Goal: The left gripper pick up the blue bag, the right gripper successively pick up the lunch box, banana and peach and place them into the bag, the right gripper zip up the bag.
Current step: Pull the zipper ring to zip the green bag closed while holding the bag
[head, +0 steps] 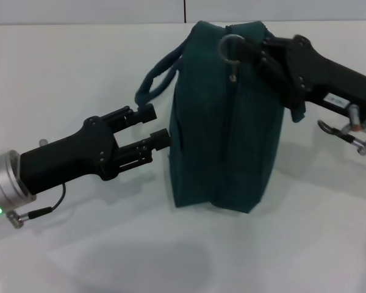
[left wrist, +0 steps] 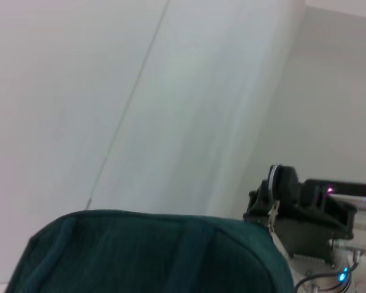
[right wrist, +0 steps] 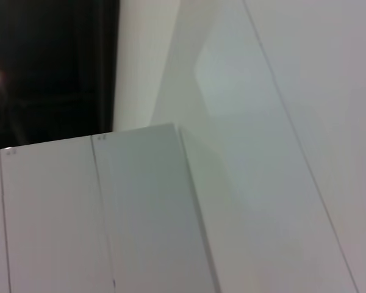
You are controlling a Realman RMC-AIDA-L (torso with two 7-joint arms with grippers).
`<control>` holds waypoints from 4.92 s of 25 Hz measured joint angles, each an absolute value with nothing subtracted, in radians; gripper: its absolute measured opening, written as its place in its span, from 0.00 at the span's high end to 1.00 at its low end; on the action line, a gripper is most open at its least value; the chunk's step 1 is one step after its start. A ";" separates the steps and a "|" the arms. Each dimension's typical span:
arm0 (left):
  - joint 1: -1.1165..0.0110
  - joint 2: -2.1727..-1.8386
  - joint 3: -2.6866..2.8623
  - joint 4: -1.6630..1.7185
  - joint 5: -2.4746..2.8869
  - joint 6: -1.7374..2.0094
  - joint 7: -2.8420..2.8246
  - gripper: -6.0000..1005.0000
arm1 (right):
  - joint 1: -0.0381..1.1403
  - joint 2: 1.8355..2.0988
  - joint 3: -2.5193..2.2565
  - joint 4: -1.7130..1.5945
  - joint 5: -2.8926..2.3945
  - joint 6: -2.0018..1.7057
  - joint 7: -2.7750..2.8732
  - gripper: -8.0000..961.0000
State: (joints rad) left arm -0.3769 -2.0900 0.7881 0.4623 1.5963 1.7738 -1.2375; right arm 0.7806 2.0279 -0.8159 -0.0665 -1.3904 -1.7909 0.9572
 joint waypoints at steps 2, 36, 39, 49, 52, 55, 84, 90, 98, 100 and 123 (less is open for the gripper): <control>-0.373 -2.090 0.788 0.457 1.584 1.769 -1.221 0.28 | 0.798 2.028 -0.814 -0.066 -1.388 -1.779 0.957 0.97; -0.511 -2.090 0.812 0.338 1.536 1.642 -1.093 0.67 | 0.826 2.028 -0.805 -0.064 -1.382 -1.724 0.949 0.97; -0.511 -2.088 0.823 0.341 1.537 1.642 -1.092 0.74 | 0.825 2.028 -0.805 -0.064 -1.371 -1.724 0.949 0.97; -0.511 -2.080 0.915 0.344 1.541 1.659 -1.094 0.89 | 0.779 2.028 -0.805 -0.078 -1.292 -1.669 0.966 0.97; -0.507 -2.076 0.940 0.345 1.545 1.688 -1.091 0.91 | 0.768 2.028 -0.805 -0.086 -1.277 -1.628 0.984 0.98; -0.506 -2.072 0.944 0.346 1.570 1.725 -1.089 0.92 | 0.761 2.027 -0.805 -0.091 -1.261 -1.602 0.989 0.97; -0.440 -2.083 0.665 0.345 1.630 1.609 -1.087 0.84 | 0.691 2.028 -0.812 -0.106 -1.198 -1.640 1.041 0.97; -0.440 -2.083 0.665 0.349 1.579 1.619 -1.090 0.81 | 0.689 2.028 -0.811 -0.104 -1.198 -1.618 1.062 0.98; -0.446 -2.082 0.776 0.732 1.634 1.668 -1.427 0.52 | 0.682 2.028 -0.806 -0.079 -1.188 -1.615 1.071 0.97; -0.458 -2.082 0.824 0.905 1.676 1.659 -1.603 0.42 | 0.681 2.028 -0.805 -0.079 -1.187 -1.611 1.075 0.97; -0.591 -2.088 1.395 1.600 2.265 1.422 -2.458 0.16 | 0.679 2.028 -0.807 -0.067 -1.185 -1.594 1.077 0.97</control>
State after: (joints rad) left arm -0.5912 -2.0876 1.3947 1.6002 2.2654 1.4224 -2.4583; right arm 0.6795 2.0279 -0.8066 -0.0668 -1.1855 -1.5943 1.0768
